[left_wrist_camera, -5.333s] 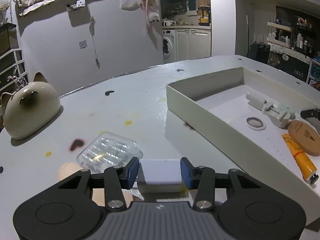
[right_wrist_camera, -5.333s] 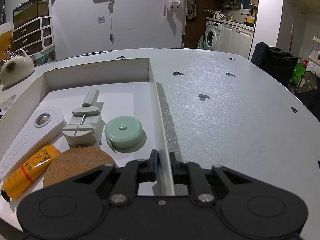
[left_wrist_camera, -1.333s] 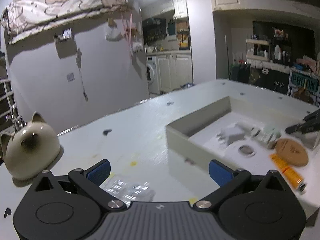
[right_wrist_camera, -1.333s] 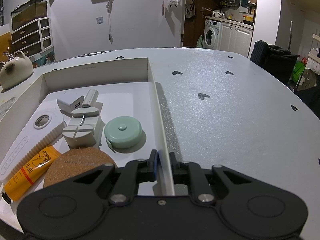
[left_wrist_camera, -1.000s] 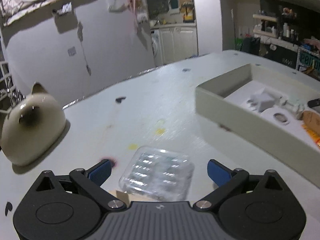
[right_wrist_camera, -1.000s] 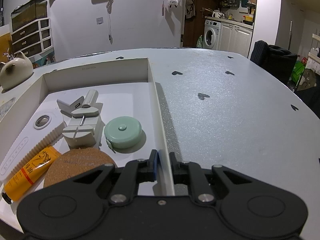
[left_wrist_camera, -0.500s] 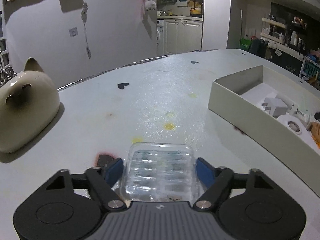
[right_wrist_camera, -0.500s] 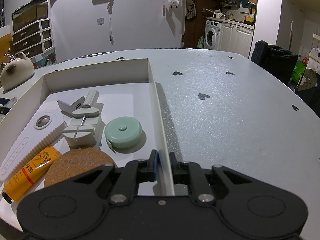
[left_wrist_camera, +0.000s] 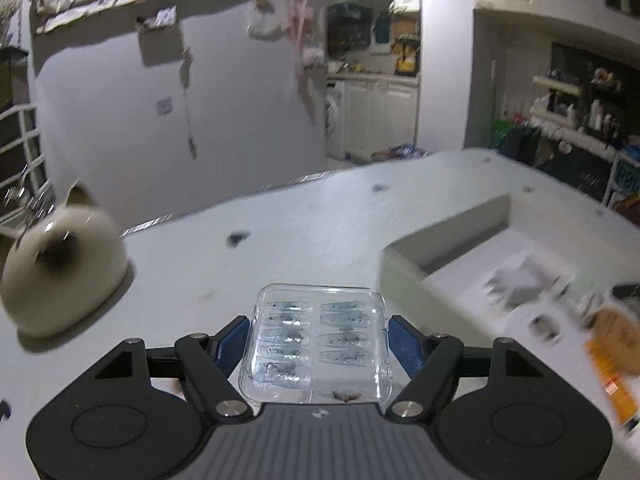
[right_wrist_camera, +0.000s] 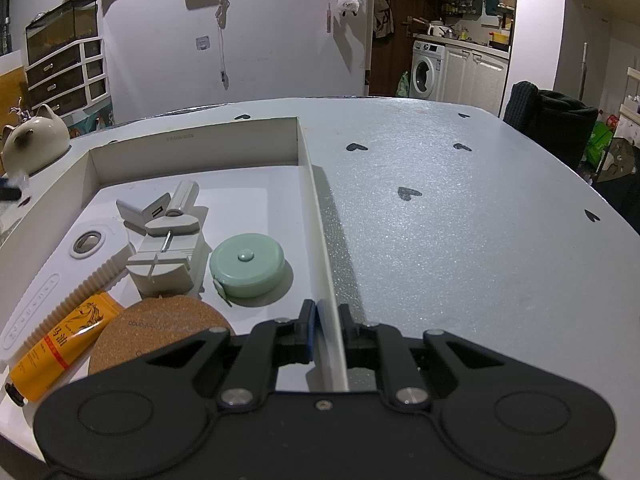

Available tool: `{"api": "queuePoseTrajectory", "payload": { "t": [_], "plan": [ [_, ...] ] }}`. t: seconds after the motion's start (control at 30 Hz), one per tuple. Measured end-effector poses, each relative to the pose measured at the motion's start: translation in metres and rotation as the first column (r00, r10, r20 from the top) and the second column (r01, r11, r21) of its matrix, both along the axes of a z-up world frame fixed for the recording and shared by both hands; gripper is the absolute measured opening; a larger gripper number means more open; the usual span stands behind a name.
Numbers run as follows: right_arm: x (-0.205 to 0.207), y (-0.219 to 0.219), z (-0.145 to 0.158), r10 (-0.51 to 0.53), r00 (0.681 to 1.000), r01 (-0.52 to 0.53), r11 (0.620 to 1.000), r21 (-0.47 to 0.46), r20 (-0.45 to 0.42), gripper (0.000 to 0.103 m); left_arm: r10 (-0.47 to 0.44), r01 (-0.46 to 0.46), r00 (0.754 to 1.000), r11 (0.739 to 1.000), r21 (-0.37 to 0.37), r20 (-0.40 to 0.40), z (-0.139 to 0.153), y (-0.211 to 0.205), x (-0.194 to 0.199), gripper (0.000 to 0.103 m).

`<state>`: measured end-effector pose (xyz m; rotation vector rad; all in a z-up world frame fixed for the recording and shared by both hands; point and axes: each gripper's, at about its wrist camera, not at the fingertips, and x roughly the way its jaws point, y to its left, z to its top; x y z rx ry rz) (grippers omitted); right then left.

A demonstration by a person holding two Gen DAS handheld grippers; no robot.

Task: Organize rigid objects
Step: 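Carry the clear plastic case into the box and release it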

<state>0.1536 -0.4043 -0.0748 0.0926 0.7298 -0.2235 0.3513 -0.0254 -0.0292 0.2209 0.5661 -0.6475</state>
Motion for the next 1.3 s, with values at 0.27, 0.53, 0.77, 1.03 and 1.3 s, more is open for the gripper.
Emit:
{"api": "queuePoseTrajectory", "payload": {
  "t": [0.27, 0.53, 0.77, 1.03, 1.3],
  "plan": [
    [0.000, -0.001, 0.001, 0.002, 1.000, -0.002, 1.000, 0.007, -0.001, 0.012, -0.080, 0.080, 0.997, 0.995, -0.061, -0.007, 0.029, -0.068, -0.019, 0.075],
    [0.001, -0.002, 0.001, 0.006, 1.000, -0.006, 1.000, 0.008, -0.007, 0.012, -0.103, 0.087, 0.989, 0.985, -0.150, -0.102, 0.038, -0.143, -0.023, 0.075],
    [0.001, -0.003, 0.002, 0.008, 1.000, -0.008, 1.000, 0.009, -0.011, 0.012, -0.094, 0.042, 0.973, 0.971, -0.236, -0.213, 0.030, -0.216, -0.024, 0.075],
    [0.001, -0.002, 0.002, 0.015, 1.000, -0.015, 1.000, 0.002, -0.014, 0.012, 0.019, -0.121, 0.931, 0.958, -0.259, -0.365, -0.003, -0.266, -0.005, 0.075],
    [-0.001, -0.003, 0.001, 0.016, 1.000, -0.016, 1.000, 0.011, -0.001, 0.012, 0.152, -0.311, 0.876, 0.904, -0.293, -0.458, -0.031, -0.275, 0.015, 0.075]
  ]
}}
